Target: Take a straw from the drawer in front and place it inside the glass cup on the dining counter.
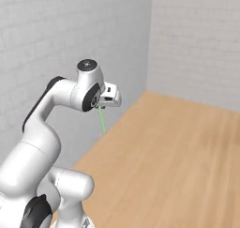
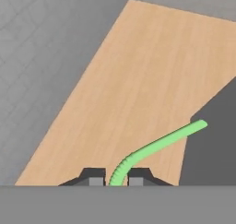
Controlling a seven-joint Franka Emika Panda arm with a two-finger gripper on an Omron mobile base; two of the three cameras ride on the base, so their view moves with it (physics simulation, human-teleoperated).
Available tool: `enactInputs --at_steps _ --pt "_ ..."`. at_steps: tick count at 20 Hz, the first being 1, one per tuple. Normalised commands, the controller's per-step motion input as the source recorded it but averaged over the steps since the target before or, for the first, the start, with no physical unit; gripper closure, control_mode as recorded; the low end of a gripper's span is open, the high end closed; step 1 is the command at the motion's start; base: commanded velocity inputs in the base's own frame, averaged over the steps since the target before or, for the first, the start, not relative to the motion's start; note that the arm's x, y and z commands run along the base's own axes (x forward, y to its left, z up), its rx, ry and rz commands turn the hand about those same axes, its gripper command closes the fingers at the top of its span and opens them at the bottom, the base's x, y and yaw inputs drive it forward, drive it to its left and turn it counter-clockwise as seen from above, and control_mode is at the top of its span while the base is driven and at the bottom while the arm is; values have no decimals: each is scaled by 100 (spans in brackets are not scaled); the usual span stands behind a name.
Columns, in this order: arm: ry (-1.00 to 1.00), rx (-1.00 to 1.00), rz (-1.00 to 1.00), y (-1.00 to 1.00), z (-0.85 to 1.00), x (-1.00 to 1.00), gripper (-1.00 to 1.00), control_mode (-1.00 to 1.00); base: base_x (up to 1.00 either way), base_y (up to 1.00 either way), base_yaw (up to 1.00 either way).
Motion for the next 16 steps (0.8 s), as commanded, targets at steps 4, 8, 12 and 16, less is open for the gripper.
enactInputs --at_steps 4,8,12,16 --pt "0 0 0 0 0 0 100 100 100 0 -42" --pt "0 0 0 0 0 0 100 100 100 0 -44" --pt "0 0 0 0 0 0 100 100 100 2 -49" --pt "0 0 0 0 0 0 100 100 100 26 -51"
